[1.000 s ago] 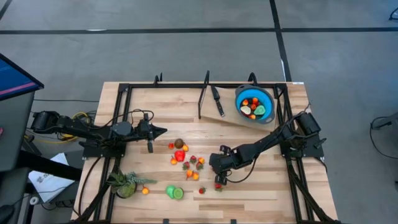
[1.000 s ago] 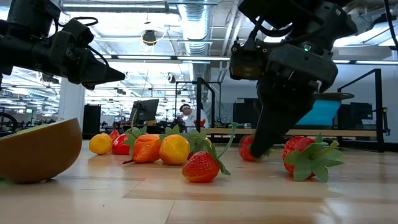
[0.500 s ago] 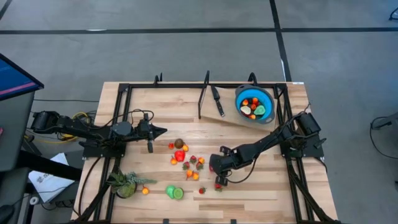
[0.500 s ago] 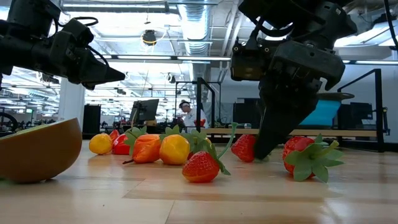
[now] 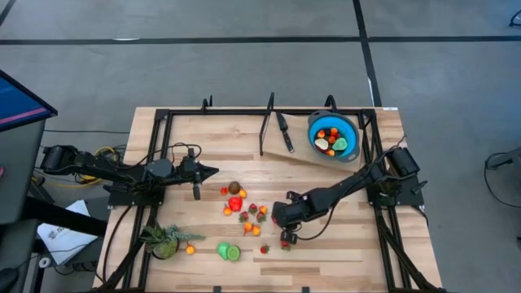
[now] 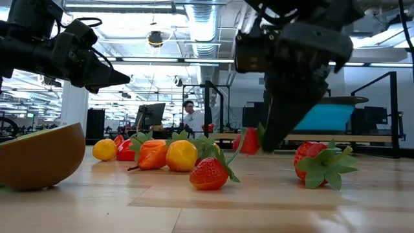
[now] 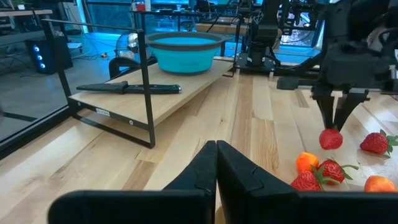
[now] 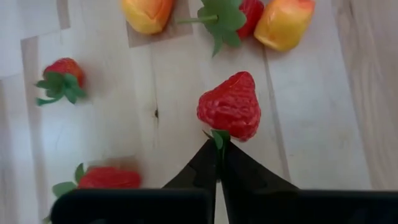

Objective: Pick & Place Fruit
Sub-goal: Put the red strawberry into the blue colander

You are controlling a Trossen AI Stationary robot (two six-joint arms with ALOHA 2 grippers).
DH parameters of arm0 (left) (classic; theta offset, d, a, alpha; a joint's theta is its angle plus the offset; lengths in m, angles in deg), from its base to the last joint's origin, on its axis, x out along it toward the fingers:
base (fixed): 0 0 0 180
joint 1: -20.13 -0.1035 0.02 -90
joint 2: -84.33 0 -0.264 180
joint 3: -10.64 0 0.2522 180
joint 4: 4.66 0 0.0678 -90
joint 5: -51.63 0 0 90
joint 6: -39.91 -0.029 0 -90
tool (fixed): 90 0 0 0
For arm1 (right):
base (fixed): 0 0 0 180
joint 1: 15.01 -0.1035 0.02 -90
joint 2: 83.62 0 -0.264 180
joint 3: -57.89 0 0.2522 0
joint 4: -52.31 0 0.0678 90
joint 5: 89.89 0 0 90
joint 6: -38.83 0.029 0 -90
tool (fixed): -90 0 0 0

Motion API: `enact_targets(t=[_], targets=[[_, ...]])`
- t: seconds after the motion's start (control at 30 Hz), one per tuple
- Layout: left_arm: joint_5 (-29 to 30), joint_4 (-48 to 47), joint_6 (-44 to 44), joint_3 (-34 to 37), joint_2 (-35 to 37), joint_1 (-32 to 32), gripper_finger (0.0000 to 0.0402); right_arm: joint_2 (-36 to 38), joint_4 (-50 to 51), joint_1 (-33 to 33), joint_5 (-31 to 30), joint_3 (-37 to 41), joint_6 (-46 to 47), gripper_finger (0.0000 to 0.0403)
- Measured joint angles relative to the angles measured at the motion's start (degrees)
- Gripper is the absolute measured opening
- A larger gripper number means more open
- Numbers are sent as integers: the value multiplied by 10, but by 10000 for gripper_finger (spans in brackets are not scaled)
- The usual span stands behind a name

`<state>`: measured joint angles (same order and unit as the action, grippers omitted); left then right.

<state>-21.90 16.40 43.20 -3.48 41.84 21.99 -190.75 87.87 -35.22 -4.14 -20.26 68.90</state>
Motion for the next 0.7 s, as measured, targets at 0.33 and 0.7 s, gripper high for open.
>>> enact_targets(t=[0.33, 0.7], targets=[[0, 0, 0, 0, 0, 0, 1, 0, 159, 3, -1, -101, -8, 1], [0, 0, 0, 0, 0, 0, 1, 0, 451, 39, -4, -258, -57, 1]])
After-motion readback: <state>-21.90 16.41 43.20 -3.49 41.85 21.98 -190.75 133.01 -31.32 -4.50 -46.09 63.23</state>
